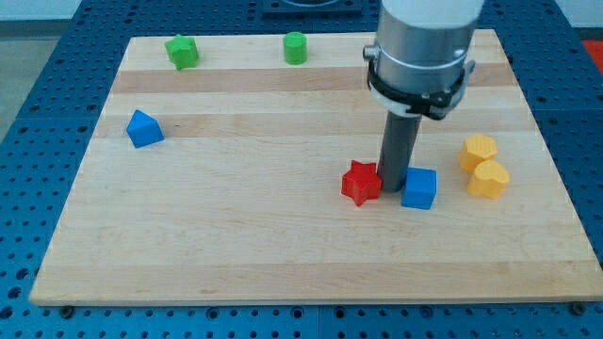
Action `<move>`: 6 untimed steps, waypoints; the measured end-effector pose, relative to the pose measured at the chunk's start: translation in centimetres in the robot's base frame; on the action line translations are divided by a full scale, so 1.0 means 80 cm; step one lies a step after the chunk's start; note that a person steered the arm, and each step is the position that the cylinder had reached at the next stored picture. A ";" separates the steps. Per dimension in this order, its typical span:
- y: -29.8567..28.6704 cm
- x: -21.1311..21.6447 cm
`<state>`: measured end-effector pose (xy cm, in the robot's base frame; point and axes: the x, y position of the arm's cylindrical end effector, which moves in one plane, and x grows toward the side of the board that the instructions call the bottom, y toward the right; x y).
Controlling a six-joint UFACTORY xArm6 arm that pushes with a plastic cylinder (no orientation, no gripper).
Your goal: Move the arm away from the blue cube
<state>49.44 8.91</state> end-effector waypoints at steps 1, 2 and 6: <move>0.000 -0.016; 0.027 -0.057; 0.035 0.016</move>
<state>50.72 11.70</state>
